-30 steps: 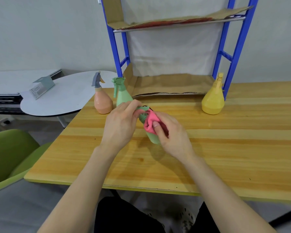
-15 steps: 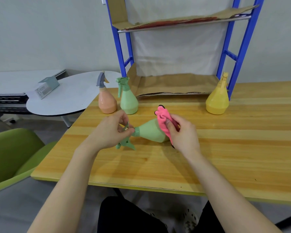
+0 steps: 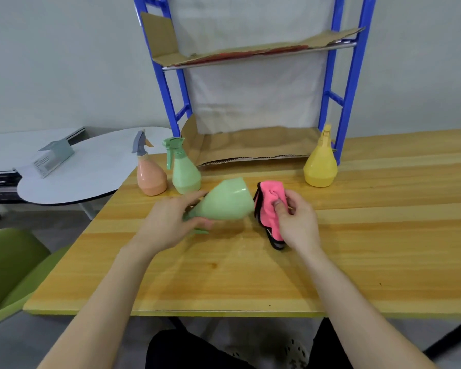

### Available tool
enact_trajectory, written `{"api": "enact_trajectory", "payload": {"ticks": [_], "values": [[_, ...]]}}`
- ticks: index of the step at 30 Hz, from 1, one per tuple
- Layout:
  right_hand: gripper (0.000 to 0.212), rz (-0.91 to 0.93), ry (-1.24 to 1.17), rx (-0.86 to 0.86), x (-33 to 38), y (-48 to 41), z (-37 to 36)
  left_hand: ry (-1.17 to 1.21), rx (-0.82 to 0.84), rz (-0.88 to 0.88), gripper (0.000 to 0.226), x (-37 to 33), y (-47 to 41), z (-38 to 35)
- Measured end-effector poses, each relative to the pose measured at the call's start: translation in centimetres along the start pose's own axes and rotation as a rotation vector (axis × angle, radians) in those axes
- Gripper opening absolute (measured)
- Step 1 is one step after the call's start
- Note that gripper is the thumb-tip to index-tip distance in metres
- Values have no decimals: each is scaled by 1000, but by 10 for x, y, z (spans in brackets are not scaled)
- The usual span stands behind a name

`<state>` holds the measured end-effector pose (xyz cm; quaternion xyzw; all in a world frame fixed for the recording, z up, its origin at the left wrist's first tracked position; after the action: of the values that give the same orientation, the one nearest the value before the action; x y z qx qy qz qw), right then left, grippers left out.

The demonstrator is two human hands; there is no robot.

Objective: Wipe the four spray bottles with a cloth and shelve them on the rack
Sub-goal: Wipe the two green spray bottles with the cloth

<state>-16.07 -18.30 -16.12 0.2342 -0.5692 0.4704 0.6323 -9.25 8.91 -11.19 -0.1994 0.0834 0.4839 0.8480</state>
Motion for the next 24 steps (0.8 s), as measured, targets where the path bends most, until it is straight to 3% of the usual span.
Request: {"api": "enact_trajectory", "payload": {"ticks": [3, 6, 8, 14, 16, 20, 24], "values": [[21, 118, -96, -57, 19, -3, 5, 258, -94, -14, 76, 0, 6, -4], [38, 256, -219, 34, 53, 7, -5, 315, -152, -56, 76, -5, 6, -9], [47, 379, -154, 92, 73, 22, -8, 330, -196, -52, 75, -3, 6, -11], [42, 630, 14, 117, 94, 39, -13, 313, -321, -35, 72, -7, 13, -14], [40, 569, 14, 97, 101, 24, -11, 223, -357, -94, 70, -14, 13, -11], [25, 260, 144, 35, 70, -5, -3, -24, -435, -113, 66, -19, 13, 2], [23, 119, 238, 219, 30, 13, -12, -88, -416, -90, 70, -31, 1, 22]]}}
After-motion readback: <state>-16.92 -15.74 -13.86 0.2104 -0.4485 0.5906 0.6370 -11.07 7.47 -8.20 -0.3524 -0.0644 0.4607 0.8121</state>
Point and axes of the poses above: each hand's wrist, its own y-axis away from the middle knuckle, its own z-axis out of the back of the hand, x = y × z, the point moved 7 cm from there along -y, towards the middle knuckle
